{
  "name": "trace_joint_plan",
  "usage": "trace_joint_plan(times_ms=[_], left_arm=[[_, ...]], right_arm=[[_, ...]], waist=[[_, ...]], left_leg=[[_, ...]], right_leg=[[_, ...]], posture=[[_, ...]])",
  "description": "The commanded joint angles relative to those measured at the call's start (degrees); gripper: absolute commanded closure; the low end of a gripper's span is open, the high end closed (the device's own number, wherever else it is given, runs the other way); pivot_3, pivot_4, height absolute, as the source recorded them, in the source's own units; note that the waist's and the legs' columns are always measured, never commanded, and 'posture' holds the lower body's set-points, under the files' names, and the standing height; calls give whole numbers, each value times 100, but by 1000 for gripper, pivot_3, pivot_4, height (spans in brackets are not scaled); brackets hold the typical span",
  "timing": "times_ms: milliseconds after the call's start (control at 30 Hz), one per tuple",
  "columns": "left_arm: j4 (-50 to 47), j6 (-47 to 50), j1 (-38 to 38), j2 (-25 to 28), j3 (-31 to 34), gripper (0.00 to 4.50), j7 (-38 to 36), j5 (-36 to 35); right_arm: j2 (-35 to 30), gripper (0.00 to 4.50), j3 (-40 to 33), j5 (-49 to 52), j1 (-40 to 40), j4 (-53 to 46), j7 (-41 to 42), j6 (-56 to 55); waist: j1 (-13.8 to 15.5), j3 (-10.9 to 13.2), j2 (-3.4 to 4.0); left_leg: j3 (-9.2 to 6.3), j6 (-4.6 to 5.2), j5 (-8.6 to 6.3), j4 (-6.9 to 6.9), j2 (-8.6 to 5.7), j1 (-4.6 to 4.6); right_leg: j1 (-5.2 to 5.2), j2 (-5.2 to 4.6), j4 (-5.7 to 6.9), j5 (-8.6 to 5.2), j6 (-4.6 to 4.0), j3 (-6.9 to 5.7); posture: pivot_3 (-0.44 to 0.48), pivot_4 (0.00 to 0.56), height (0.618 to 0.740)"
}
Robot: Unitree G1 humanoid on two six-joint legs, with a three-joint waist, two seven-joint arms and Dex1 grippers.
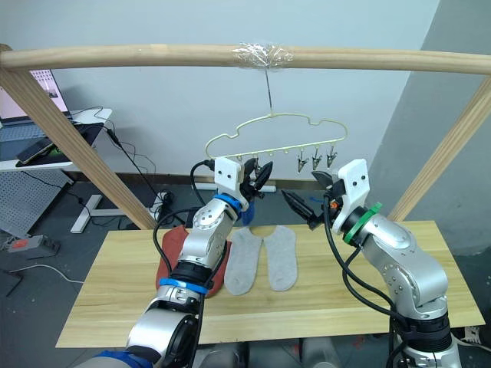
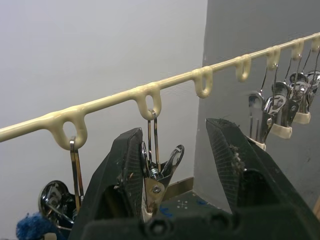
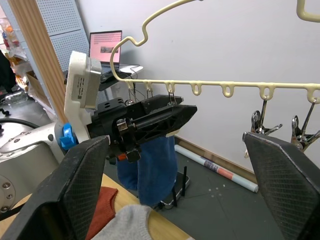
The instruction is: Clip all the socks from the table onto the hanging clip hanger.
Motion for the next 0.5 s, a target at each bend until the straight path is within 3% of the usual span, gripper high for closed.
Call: trace_joint_plan(times_ms=[33, 400, 500], left_arm=[[10, -159, -199, 7, 52, 2314, -15, 21], [76, -163, -220, 23, 79, 2314, -33, 16], [94, -149, -229, 27, 94, 2847, -36, 8]], right_arm=[[-6, 0, -97, 75, -127, -160, -2, -78], [7, 0, -100, 89, -137, -157, -19, -68], [3, 0, -106, 95, -139, -154, -13, -68]], waist=[[0, 0, 0], [0, 0, 0], [0, 0, 0]], left_leg=[[0, 0, 0, 0, 0, 0], [0, 0, 0, 0, 0, 0], [0, 0, 0, 0, 0, 0]], right_leg=[[0, 0, 0, 0, 0, 0], [0, 0, 0, 0, 0, 0], [0, 0, 0, 0, 0, 0]], posture=[[-183, 122, 740], [-182, 123, 740], [-182, 124, 740]])
